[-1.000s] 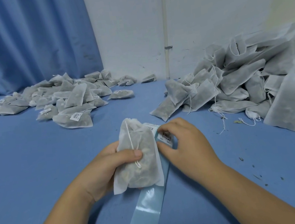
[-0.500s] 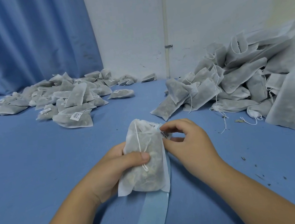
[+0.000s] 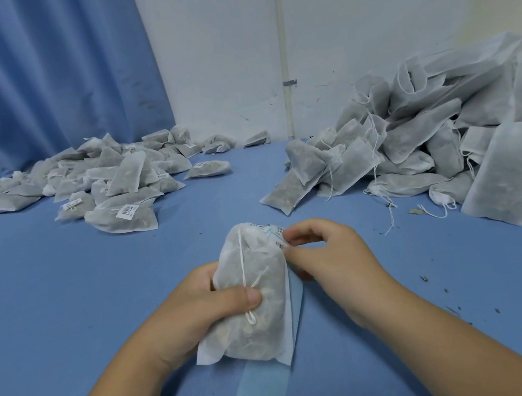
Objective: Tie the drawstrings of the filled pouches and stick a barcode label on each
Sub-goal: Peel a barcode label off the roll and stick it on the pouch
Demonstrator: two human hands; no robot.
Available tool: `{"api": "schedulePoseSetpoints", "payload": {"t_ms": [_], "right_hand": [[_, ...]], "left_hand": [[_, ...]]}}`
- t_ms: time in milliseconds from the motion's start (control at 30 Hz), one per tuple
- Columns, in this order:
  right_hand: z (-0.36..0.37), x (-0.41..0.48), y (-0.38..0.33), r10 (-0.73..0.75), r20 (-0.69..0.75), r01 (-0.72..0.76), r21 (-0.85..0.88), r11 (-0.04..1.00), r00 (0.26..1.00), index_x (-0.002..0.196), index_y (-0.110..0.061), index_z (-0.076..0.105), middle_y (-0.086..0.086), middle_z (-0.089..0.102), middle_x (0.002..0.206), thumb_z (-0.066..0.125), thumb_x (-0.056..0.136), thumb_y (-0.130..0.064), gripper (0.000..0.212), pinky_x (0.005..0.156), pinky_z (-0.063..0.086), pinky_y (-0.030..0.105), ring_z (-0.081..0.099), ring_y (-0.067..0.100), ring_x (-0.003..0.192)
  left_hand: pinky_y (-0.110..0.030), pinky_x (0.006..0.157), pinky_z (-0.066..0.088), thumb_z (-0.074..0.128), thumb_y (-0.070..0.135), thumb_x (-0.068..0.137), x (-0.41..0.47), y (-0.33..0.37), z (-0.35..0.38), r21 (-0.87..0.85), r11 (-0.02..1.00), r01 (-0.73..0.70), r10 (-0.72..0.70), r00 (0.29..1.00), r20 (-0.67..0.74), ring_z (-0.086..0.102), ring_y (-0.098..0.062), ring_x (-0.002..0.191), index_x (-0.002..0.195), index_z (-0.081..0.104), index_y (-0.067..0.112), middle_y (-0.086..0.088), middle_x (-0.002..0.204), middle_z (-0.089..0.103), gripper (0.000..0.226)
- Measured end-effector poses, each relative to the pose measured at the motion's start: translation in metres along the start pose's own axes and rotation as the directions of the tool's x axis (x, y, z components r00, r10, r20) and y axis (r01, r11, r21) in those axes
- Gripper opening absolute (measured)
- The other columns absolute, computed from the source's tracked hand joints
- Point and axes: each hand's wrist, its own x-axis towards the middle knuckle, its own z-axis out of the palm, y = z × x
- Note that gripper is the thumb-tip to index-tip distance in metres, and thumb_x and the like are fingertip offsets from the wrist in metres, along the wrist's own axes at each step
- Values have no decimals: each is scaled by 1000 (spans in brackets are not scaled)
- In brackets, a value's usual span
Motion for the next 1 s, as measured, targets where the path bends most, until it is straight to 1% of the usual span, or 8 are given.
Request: {"api": "schedulePoseSetpoints", "payload": {"t_ms": [100,300,467,533,600,700,833,1000], "right_hand": [[-2,-2,-3,41,4,-42,62,997,999,87,-25,71,-9,70,85,69,78,-4,23,87,56,37,67,12,81],[-7,-4,-7,6,2,-6,106,994,1000,85,-26,71,-12,69,83,68,78,-1,26,67,49,16,63,7,73],[-5,-6,-7,-60,18,60,-34,998,998,81,-29,69,-10,62,62,66,78,-3,26,47,37,11,48,1,46],[-5,-7,-6,-150,18,151,-158,976,989,81,-31,67,-12,60,72,66,80,-5,27,53,37,9,51,1,52],[-4,-8,-6,-256,43,257,-294,921,966,85,-30,69,-13,61,86,67,82,-12,19,65,40,8,56,0,71],[-4,-9,-7,-345,96,354,-399,846,934,88,-25,75,-13,65,84,69,84,-25,7,74,40,9,54,0,85],[-9,-8,-9,-279,132,309,-385,870,951,80,-24,77,-14,70,74,70,83,-25,8,71,47,19,61,3,74],[-14,-6,-9,-116,206,171,-273,947,972,78,-33,78,-15,73,73,68,81,-21,15,67,51,21,66,5,70]], "left_hand": [[-21,59,52,77,32,55,0,1,1,-26,999,-25,24,998,-56,67,-14,66,72,76,22,-1,73,70,20],[-21,55,51,75,31,53,-1,3,-1,-92,992,-85,73,989,-131,66,-13,62,68,75,21,-3,69,68,18],[-22,57,51,76,33,54,-2,2,-1,-52,997,-50,45,994,-99,66,-14,64,70,75,21,-4,71,68,20],[-21,56,51,76,32,55,-1,2,-2,-53,997,-56,51,994,-95,66,-12,64,70,76,21,-3,70,68,19],[-20,56,51,76,31,57,-1,1,-3,-55,997,-62,58,996,-67,66,-11,63,71,76,22,0,69,68,17],[-19,58,50,76,31,60,-1,-1,-3,-26,998,-60,60,998,-24,66,-11,65,74,76,22,1,71,69,16],[-19,58,49,76,32,59,0,-4,-4,76,996,-40,43,998,-35,64,-10,64,71,74,24,2,69,66,15],[-20,60,47,73,35,59,1,-7,-4,184,982,-39,46,998,-37,59,-10,64,68,71,24,3,67,63,15]]}}
